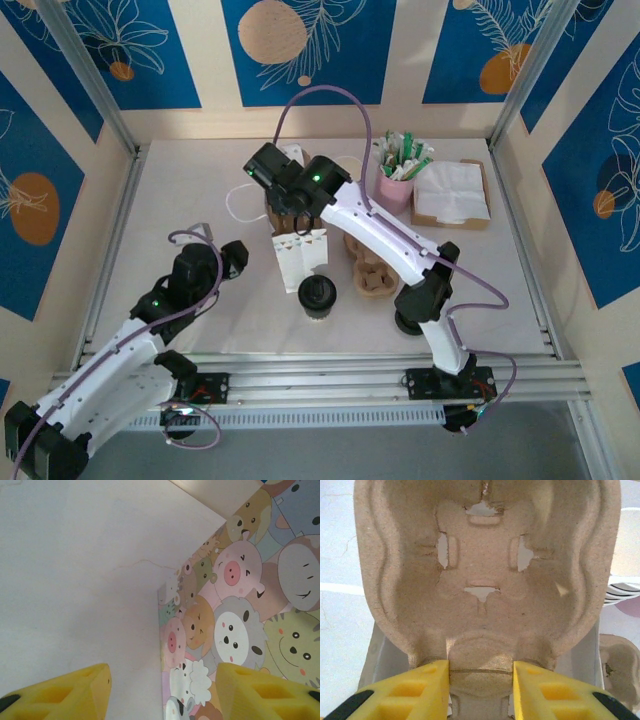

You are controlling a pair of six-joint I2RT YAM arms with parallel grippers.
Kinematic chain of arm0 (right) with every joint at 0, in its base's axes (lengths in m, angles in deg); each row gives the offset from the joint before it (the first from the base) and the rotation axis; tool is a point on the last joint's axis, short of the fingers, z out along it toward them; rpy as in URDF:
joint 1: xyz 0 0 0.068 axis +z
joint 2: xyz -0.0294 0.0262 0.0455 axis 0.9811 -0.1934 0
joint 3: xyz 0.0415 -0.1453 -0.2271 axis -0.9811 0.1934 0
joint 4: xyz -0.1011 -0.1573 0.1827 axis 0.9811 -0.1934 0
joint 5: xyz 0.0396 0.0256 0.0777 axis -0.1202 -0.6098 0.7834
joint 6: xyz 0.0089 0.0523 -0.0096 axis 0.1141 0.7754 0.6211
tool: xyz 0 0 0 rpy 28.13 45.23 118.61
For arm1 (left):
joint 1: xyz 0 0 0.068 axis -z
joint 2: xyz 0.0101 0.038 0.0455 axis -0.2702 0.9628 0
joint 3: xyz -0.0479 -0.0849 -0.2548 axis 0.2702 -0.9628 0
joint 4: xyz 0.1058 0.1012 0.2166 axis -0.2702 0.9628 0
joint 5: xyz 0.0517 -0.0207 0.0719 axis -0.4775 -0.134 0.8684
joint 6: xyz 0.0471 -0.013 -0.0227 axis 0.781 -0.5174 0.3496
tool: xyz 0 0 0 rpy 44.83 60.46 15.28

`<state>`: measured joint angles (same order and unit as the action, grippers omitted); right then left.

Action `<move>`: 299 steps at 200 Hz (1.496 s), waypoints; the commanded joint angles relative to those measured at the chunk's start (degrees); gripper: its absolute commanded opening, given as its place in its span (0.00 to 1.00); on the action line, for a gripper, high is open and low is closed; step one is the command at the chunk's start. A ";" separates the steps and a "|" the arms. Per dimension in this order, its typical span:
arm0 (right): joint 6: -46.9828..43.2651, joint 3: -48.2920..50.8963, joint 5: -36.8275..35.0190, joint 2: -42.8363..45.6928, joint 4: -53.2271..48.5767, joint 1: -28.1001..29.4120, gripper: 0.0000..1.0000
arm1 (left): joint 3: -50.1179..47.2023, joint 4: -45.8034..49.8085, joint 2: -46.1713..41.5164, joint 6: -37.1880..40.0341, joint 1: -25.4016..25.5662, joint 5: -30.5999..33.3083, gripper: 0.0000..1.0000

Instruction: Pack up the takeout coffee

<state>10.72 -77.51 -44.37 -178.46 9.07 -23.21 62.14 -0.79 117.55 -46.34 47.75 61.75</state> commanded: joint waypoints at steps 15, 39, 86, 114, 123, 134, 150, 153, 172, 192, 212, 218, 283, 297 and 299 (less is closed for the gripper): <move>0.94 -1.17 -1.93 2.30 -4.25 0.28 0.36 | 3.22 2.95 0.44 2.79 0.42 2.98 0.58; 1.83 -1.27 -1.78 2.14 -6.32 0.14 0.36 | 3.49 3.32 0.51 2.93 0.40 3.33 0.58; 2.39 -0.45 0.29 1.23 -7.00 -0.80 0.36 | 4.03 4.21 0.51 3.09 0.38 3.52 0.59; 2.03 -0.83 1.94 0.51 -7.49 -1.11 0.36 | 4.62 4.44 0.26 3.79 0.43 4.01 0.60; 1.99 -1.21 2.26 0.21 -7.97 -1.22 0.36 | 4.73 4.53 0.40 4.04 0.44 4.28 0.60; 1.84 -1.42 2.75 -0.05 -8.47 -1.21 0.36 | 4.96 4.62 0.51 4.37 0.39 4.56 0.61; 1.68 -1.58 3.43 -0.22 -9.02 -1.25 0.36 | 5.41 4.67 0.76 5.23 0.44 4.48 0.63; 1.76 -1.60 3.54 -0.24 -9.20 -1.33 0.36 | 5.62 4.62 0.93 5.71 0.40 4.18 0.64; 1.29 -1.51 4.46 -0.25 -9.29 -1.34 0.36 | 8.68 7.39 2.71 7.57 0.20 3.65 0.67; 0.73 -1.42 5.73 -0.55 -9.01 -1.57 0.36 | 11.34 9.82 4.44 8.62 -0.30 3.79 0.70; 0.45 -1.42 6.89 -1.03 -8.91 -1.91 0.36 | 12.35 10.35 4.83 8.92 -0.86 3.69 0.71; 0.37 -1.42 7.26 -1.17 -8.97 -2.06 0.36 | 12.51 10.33 4.76 8.94 -0.92 3.99 0.71; 0.18 0.89 9.40 -1.70 -8.70 -3.43 0.36 | 15.71 12.77 4.83 8.85 -2.52 3.04 0.75; 0.28 1.43 9.83 -1.91 -8.63 -3.65 0.36 | 16.43 13.46 4.50 8.90 -2.60 3.33 0.75; 0.28 1.47 9.89 -1.91 -8.63 -3.68 0.36 | 16.52 13.59 4.44 8.90 -2.62 3.36 0.75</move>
<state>11.16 -77.27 -36.42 -178.96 1.18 -26.29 75.85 10.71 122.40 -38.29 45.81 65.14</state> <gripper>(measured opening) 0.361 0.752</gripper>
